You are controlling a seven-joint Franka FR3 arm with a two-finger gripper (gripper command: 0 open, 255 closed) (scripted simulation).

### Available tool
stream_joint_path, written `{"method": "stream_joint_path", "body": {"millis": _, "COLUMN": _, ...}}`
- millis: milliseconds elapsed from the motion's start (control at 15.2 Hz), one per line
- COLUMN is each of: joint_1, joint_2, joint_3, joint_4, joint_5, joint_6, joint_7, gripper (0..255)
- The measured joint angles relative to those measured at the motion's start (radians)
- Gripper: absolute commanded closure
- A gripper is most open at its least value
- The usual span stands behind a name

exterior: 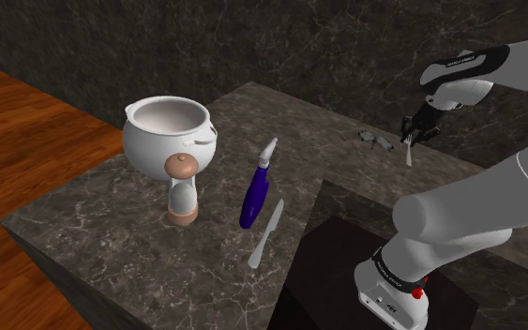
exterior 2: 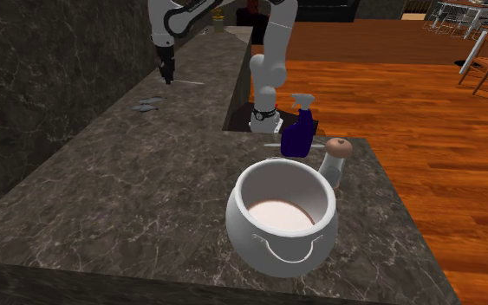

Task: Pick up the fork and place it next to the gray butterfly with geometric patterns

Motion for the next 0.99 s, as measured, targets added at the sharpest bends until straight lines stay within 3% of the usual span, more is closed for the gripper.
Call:
{"method": "stream_joint_path", "body": {"millis": 528, "joint_1": -0.048, "joint_2": 0.206, "joint_3": -0.134, "joint_4": 0.215, "joint_5": 0.099, "joint_6": -0.021, "joint_7": -0.242, "gripper": 255}}
{"method": "stream_joint_path", "body": {"millis": 792, "joint_1": -0.083, "joint_2": 0.33, "joint_3": -0.172, "joint_4": 0.342, "joint_5": 0.18, "joint_6": -0.046, "joint_7": -0.354, "gripper": 255}}
{"method": "stream_joint_path", "body": {"millis": 990, "joint_1": -0.101, "joint_2": 0.374, "joint_3": -0.181, "joint_4": 0.361, "joint_5": 0.21, "joint_6": -0.03, "joint_7": -0.396, "gripper": 255}}
